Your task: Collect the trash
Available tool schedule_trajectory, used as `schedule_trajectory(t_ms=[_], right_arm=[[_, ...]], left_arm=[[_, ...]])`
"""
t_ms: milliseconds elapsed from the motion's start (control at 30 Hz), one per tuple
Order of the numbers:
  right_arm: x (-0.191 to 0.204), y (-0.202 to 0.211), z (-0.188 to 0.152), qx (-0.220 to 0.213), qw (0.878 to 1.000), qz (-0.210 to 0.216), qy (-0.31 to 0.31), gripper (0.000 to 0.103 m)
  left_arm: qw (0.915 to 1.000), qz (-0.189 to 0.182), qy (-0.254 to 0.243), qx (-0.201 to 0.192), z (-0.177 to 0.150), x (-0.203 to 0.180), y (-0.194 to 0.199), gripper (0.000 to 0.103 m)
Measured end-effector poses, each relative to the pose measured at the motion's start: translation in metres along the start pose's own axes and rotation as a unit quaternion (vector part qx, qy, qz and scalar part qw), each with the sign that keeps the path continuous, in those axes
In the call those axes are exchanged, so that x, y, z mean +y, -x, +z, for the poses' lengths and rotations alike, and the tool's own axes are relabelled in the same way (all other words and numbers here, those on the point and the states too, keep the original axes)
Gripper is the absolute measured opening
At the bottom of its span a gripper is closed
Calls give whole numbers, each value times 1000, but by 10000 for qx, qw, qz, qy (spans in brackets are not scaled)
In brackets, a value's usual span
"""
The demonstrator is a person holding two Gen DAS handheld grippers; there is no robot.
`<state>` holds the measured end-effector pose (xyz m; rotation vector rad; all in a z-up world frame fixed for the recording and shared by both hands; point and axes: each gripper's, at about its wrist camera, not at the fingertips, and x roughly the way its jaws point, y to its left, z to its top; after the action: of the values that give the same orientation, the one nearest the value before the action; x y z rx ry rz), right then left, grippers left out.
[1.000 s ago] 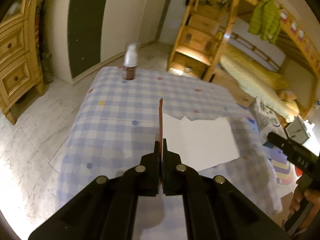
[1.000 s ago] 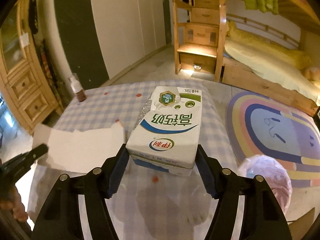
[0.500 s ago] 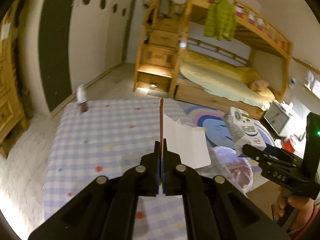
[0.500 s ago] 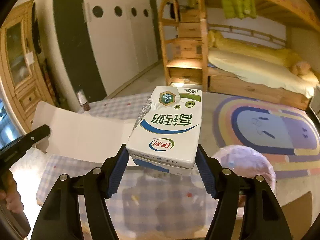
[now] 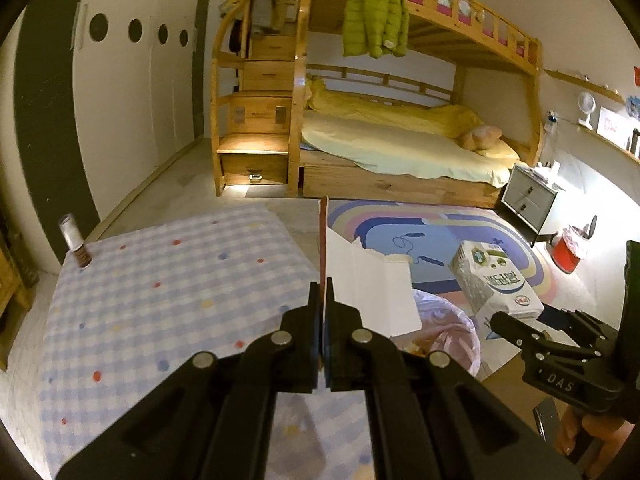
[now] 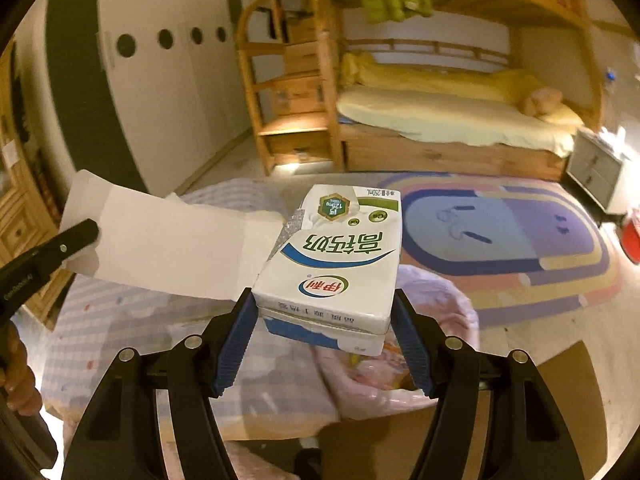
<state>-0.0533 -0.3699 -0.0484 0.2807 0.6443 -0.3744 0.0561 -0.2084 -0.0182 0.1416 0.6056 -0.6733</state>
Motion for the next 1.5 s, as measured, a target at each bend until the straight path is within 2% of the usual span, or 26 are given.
schedule_trajectory(t_ms=[233, 367, 733, 767, 800, 867, 967, 1333, 1500], right_arm=[[-34, -20, 7, 24, 9995, -259, -177, 68], [-49, -33, 11, 65, 9987, -430, -260, 81], [-86, -20, 12, -172, 9959, -483, -748, 81], [-89, -16, 12, -216, 9954, -494, -788, 81], [-91, -13, 13, -254, 9951, -497, -814, 81], [-92, -9, 14, -304, 9947, -522, -829, 81], [-94, -4, 12, -342, 9944, -533, -845, 81], [-73, 21, 8, -224, 9973, -193, -677, 81], [-44, 42, 8, -193, 9985, 174, -487, 87]], left_arm=[[9999, -47, -150, 65, 7, -21, -23, 0], [9996, -104, -204, 155, 8, -27, -36, 0], [9970, -452, -479, 410, 8, -69, -76, 1], [9966, -486, -493, 445, 9, -73, -79, 11], [9956, -604, -503, 517, 10, -78, -83, 32], [9944, -782, -439, 554, 11, -82, -85, 53], [9938, -879, -475, 484, 9, -83, -77, 56], [9977, -349, -338, 470, 3, -44, -29, 58], [9991, -120, -234, 347, 4, -22, 8, 68]])
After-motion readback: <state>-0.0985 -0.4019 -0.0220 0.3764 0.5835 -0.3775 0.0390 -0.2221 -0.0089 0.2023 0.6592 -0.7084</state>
